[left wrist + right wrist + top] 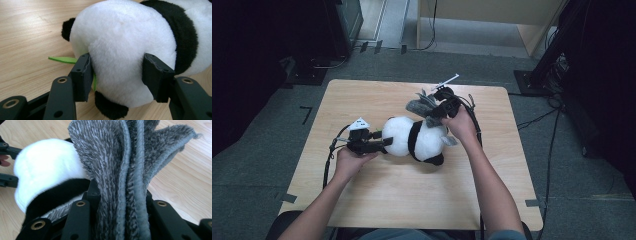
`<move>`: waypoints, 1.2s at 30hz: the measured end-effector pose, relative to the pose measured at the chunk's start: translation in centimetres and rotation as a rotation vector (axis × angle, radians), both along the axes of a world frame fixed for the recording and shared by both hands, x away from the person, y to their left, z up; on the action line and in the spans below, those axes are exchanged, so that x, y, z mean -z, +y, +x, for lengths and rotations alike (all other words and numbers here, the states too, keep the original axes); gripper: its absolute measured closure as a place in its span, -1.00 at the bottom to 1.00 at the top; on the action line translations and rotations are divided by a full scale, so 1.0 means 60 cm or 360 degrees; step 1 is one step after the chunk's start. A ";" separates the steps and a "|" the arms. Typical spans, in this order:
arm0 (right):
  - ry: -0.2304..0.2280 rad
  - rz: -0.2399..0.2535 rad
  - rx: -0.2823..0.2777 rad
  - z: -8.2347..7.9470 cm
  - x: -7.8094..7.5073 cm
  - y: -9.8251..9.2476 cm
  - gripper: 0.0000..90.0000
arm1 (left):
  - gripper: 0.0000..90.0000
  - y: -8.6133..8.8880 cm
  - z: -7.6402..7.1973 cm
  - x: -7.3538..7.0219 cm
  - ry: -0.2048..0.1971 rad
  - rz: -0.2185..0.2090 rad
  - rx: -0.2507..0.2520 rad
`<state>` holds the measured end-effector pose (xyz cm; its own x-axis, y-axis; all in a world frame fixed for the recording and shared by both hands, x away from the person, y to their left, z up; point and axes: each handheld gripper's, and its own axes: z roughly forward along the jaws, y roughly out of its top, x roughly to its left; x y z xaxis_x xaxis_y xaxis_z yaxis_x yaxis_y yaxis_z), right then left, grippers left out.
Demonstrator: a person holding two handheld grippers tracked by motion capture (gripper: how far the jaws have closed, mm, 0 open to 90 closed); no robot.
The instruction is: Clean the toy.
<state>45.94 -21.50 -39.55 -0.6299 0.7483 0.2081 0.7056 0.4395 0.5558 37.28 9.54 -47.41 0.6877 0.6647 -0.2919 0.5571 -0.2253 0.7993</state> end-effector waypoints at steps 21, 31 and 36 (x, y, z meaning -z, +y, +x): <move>0.0089 -0.0039 0.0176 -0.023 0.058 -0.098 0.52 | -0.02 0.006 0.002 0.007 0.0003 -0.0033 0.0015; -0.0141 0.0011 0.0128 -0.051 -0.030 -0.063 0.52 | -0.01 0.007 0.001 0.006 0.0001 -0.0039 0.0011; -0.0190 0.0046 -0.0037 -0.065 -0.056 0.014 0.51 | 0.01 0.005 -0.001 0.004 -0.0006 -0.0036 0.0008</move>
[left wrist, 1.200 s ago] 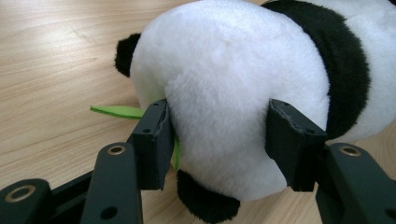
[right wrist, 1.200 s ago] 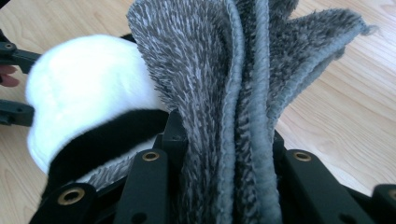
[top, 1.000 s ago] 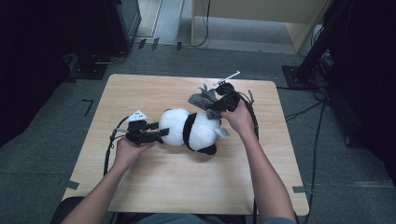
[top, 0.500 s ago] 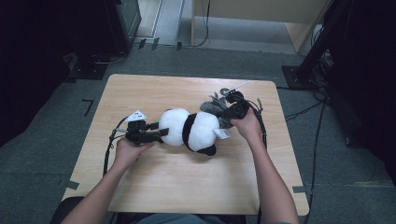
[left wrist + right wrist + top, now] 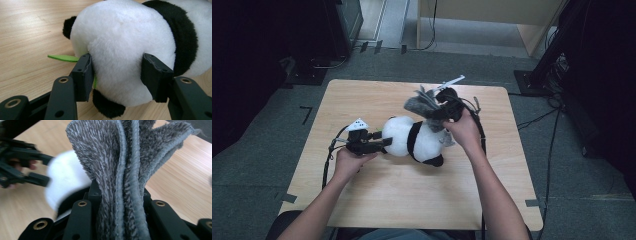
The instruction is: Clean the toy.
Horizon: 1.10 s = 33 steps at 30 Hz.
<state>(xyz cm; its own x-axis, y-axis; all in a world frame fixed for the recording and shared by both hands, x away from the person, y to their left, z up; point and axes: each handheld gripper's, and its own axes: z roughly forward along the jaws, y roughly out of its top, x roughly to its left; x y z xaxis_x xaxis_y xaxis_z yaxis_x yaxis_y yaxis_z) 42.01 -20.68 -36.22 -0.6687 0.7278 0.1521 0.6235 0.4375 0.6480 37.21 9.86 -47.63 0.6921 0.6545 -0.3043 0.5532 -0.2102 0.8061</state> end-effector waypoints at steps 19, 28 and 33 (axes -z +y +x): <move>0.0011 -0.0156 -0.0225 -0.003 0.037 0.185 0.21 | 0.04 -0.002 -0.004 -0.003 -0.0022 0.0022 -0.0009; -0.0001 -0.0205 -0.0253 -0.010 0.052 0.186 0.49 | 0.04 -0.008 -0.002 -0.001 -0.0033 0.0097 -0.0020; 0.0018 -0.0167 -0.0201 -0.008 0.047 0.163 0.52 | 0.05 -0.011 0.000 0.000 -0.0039 0.0093 -0.0009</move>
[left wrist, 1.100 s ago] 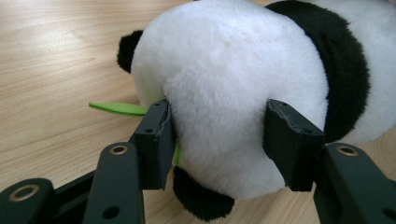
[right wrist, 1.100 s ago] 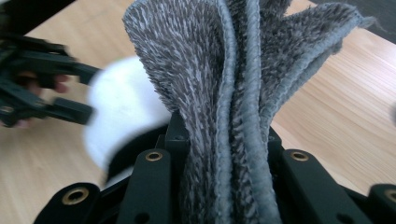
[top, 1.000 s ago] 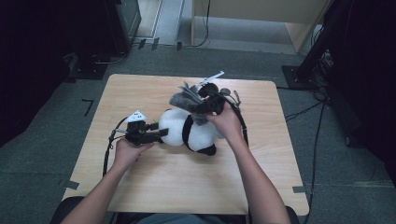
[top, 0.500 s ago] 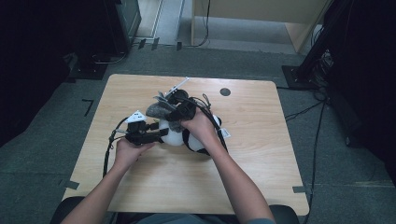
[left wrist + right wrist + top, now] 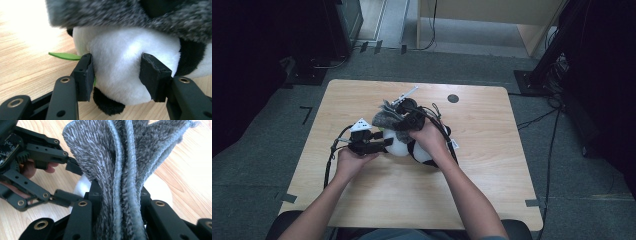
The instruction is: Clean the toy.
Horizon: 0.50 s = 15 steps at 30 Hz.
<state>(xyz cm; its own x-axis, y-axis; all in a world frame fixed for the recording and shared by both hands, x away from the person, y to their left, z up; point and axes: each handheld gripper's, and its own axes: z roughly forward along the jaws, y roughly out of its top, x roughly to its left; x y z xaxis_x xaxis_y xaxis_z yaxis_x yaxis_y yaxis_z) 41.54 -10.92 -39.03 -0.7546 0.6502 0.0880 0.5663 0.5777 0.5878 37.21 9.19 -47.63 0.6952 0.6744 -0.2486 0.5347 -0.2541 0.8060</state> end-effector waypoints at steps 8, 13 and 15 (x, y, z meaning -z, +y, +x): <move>-0.0005 -0.0025 0.0087 -0.004 -0.015 -0.052 0.52 | 0.04 0.003 0.001 0.001 0.0015 -0.0045 0.0008; -0.0011 0.0008 0.0151 -0.011 -0.024 -0.097 0.52 | 0.04 0.003 0.002 0.001 0.0018 -0.0066 0.0015; -0.0016 0.0034 0.0179 -0.015 -0.027 -0.115 0.52 | 0.04 0.002 0.002 0.001 0.0014 -0.0072 0.0014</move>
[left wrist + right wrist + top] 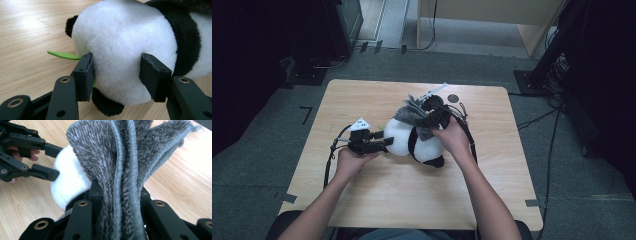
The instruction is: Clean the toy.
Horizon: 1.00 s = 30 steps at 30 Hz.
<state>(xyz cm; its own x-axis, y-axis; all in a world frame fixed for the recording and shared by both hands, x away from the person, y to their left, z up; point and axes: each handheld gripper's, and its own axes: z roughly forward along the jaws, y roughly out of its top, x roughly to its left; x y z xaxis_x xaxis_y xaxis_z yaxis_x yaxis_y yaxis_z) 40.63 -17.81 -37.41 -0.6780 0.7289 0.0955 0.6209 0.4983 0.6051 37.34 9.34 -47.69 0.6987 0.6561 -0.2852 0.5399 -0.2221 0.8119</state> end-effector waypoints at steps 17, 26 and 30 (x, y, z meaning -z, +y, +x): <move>-0.0001 0.0102 0.0201 -0.030 -0.003 -0.115 0.52 | 0.03 0.002 0.009 -0.005 0.0035 -0.0007 0.0038; -0.0067 0.0152 0.0084 -0.037 -0.039 -0.050 0.51 | 0.02 0.003 0.008 -0.006 0.0036 0.0006 0.0042; -0.0059 0.0135 -0.0020 -0.026 -0.034 0.016 0.50 | 0.01 0.002 0.008 -0.007 0.0027 0.0014 0.0044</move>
<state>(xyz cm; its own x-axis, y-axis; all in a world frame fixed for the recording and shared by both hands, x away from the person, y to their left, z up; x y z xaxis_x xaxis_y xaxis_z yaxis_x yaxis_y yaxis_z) 39.10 -16.82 -35.36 -0.6912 0.7108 0.1309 0.5913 0.4520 0.6679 37.80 9.48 -47.27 0.7117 0.6392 -0.2916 0.5472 -0.2440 0.8007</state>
